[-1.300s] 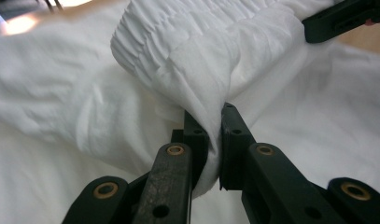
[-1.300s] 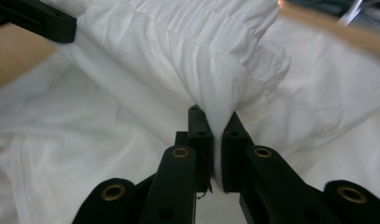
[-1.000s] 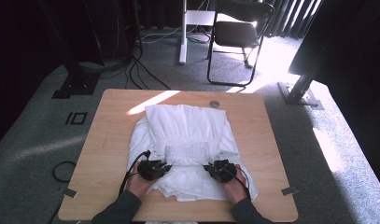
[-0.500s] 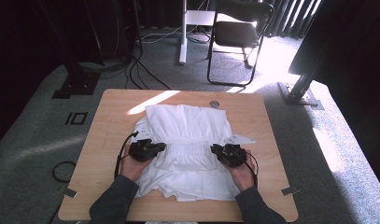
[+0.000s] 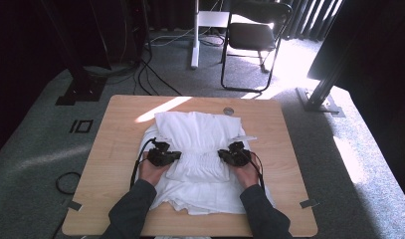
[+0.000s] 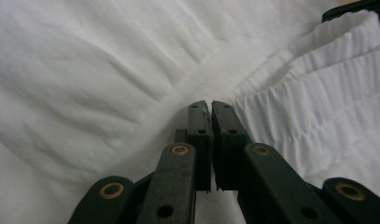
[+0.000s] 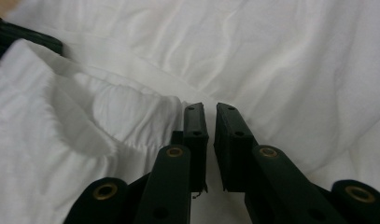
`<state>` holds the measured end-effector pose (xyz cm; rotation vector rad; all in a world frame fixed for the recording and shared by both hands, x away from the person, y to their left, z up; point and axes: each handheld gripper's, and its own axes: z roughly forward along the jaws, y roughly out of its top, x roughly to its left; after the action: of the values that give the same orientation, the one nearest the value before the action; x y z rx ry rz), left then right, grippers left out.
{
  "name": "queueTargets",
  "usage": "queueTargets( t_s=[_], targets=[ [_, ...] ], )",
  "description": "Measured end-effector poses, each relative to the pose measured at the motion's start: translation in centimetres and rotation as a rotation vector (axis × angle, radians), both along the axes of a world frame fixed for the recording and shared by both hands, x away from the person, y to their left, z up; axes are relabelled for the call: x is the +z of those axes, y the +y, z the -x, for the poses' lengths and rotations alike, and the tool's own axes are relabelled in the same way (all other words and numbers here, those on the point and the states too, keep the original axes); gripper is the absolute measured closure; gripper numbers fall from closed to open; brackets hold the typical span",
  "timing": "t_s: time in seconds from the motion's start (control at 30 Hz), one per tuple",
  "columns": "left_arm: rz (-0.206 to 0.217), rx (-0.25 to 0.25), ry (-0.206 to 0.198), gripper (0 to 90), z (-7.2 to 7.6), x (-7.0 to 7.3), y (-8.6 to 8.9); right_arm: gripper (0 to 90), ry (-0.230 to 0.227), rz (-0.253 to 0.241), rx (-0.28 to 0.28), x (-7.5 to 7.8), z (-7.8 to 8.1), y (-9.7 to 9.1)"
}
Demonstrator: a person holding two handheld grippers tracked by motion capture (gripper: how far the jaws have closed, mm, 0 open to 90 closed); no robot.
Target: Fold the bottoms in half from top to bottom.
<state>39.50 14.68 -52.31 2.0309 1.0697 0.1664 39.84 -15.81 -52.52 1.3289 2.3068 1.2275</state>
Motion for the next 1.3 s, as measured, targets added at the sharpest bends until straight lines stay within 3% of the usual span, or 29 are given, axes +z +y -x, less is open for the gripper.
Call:
queueTargets(
  t_s=[0.07,0.13,0.17,0.2,0.23,0.33,0.4,0.47,0.5,0.53,0.57,0.67,0.7,0.73,0.77,0.87,0.9,1.0,1.03,1.07,1.1,1.13,1.17,1.23,1.3],
  targets=[
    [0.053,-0.035,-0.002,86.1,1.2,0.3,0.3,79.8,-0.016,-0.063,0.053,0.6,1.4,-0.4],
    [0.049,-0.047,-0.008,86.0,1.7,0.3,0.3,79.3,-0.023,-0.076,0.07,0.7,2.0,-0.5],
    [0.035,-0.054,-0.021,86.0,2.2,0.4,0.3,78.2,-0.042,-0.109,0.103,0.9,3.5,-0.8],
    [0.025,-0.07,-0.032,86.0,2.8,0.5,0.3,78.2,-0.042,-0.109,0.103,0.9,3.5,-0.8],
    [0.031,-0.101,-0.041,85.9,3.7,0.4,0.2,76.8,-0.055,-0.126,0.128,0.9,4.8,-1.1],
    [0.025,-0.131,-0.048,85.1,4.4,0.4,-0.1,75.2,-0.073,-0.115,0.158,0.8,6.2,-1.3],
    [0.014,-0.156,-0.059,83.6,5.0,0.3,-0.4,73.2,-0.092,-0.078,0.152,0.9,6.7,-1.5],
    [-0.026,-0.127,-0.081,81.1,4.9,0.4,-0.4,73.8,-0.122,-0.03,0.073,1.3,6.2,-1.9],
    [-0.026,-0.127,-0.081,80.6,4.9,0.4,-0.4,74.8,-0.112,-0.034,0.048,1.4,5.8,-2.1],
    [-0.04,-0.082,-0.08,80.2,4.2,0.5,-0.1,76.2,-0.103,-0.024,0.028,1.5,5.3,-2.1],
    [-0.039,-0.071,-0.074,80.2,3.7,0.5,0.0,78.2,-0.103,-0.005,0.016,1.5,4.7,-2.0],
    [-0.044,-0.06,-0.072,80.5,3.1,0.4,0.0,79.7,-0.097,0.003,0.01,1.4,4.0,-1.9],
    [-0.08,-0.039,-0.05,80.5,1.9,0.2,-0.2,81.2,-0.079,0.016,0.001,1.2,3.3,-1.7],
    [-0.105,-0.027,-0.031,82.4,0.7,-0.3,-0.6,82.7,-0.043,0.057,-0.021,0.5,1.4,-0.7],
    [-0.114,-0.027,-0.008,83.1,0.1,-0.6,-0.9,82.7,-0.032,0.065,-0.019,0.2,0.8,-0.4],
    [-0.108,-0.044,0.014,84.0,-0.5,-1.1,-1.4,82.7,-0.009,0.08,0.0,-0.3,0.0,0.2],
    [-0.089,-0.052,0.013,85.2,-0.5,-1.1,-1.6,82.6,-0.002,0.076,0.009,-0.4,-0.2,0.4],
    [-0.054,-0.098,-0.021,85.8,0.6,-0.5,-1.9,80.1,0.007,-0.013,0.041,-0.3,0.1,0.1],
    [-0.051,-0.133,-0.051,85.5,1.7,0.0,-2.0,78.6,-0.015,-0.03,0.061,0.1,1.0,-0.2],
    [-0.051,-0.133,-0.051,85.4,1.7,0.0,-2.0,78.6,-0.015,-0.03,0.061,0.1,1.0,-0.2],
    [-0.032,-0.176,-0.067,84.9,2.8,0.4,-2.2,77.3,-0.033,-0.06,0.085,0.5,2.0,-0.7],
    [-0.032,-0.176,-0.067,84.7,2.8,0.4,-2.2,77.3,-0.033,-0.06,0.085,0.5,2.0,-0.7],
    [-0.017,-0.214,-0.068,84.4,3.7,0.4,-2.3,76.5,-0.04,-0.091,0.112,0.8,3.1,-1.2],
    [-0.001,-0.234,-0.052,84.3,4.0,0.3,-2.3,75.7,-0.048,-0.093,0.124,1.0,3.5,-1.4],
    [-0.006,-0.267,-0.049,84.3,4.8,0.0,-2.5,74.1,-0.103,-0.057,0.121,1.7,4.5,-1.8]
  ],
)
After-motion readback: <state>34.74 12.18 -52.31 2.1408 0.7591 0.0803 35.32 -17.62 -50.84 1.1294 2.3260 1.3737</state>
